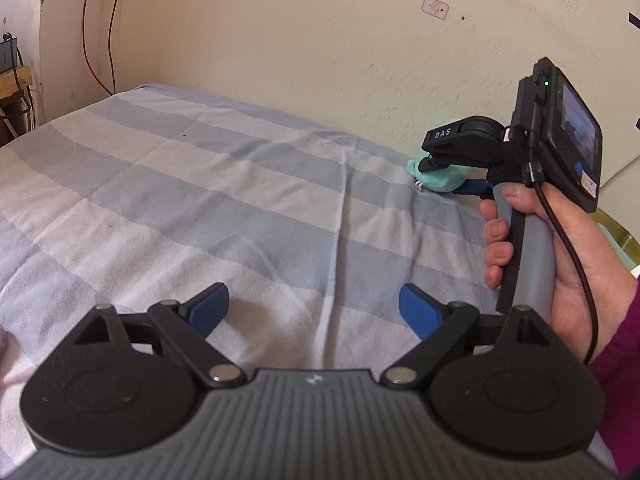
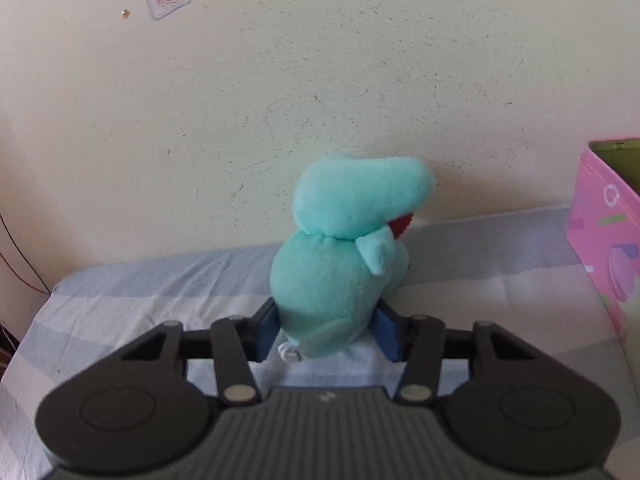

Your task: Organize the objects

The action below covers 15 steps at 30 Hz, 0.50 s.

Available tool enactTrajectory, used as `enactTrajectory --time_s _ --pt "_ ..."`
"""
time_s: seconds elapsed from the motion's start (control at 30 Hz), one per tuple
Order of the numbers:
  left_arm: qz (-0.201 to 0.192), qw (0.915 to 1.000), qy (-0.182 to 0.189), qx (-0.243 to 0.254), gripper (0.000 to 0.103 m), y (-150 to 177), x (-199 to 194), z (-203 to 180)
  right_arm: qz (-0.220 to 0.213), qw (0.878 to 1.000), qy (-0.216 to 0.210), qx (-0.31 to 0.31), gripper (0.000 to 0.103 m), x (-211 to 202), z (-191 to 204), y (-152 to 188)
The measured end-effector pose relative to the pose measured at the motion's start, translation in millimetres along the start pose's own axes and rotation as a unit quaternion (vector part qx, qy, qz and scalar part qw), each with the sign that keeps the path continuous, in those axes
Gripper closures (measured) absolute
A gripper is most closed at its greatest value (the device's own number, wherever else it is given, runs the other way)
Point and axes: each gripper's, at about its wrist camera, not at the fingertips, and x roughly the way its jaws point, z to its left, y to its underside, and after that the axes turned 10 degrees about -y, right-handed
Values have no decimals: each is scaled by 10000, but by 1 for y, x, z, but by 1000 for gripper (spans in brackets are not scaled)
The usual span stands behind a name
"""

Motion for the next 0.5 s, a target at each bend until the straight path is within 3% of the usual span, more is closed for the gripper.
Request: enactTrajectory --time_s 0.13,0.3,0.5 --pt "-11 10000 -47 -45 9 -1 0 2 -50 9977 -84 -664 58 -28 14 17" --pt "-35 9999 -67 -155 9 -1 -1 6 257 9886 -392 -1431 58 -80 16 52" --pt "-33 9998 -98 -186 9 -1 0 8 411 9627 -509 -2626 57 -166 20 108"
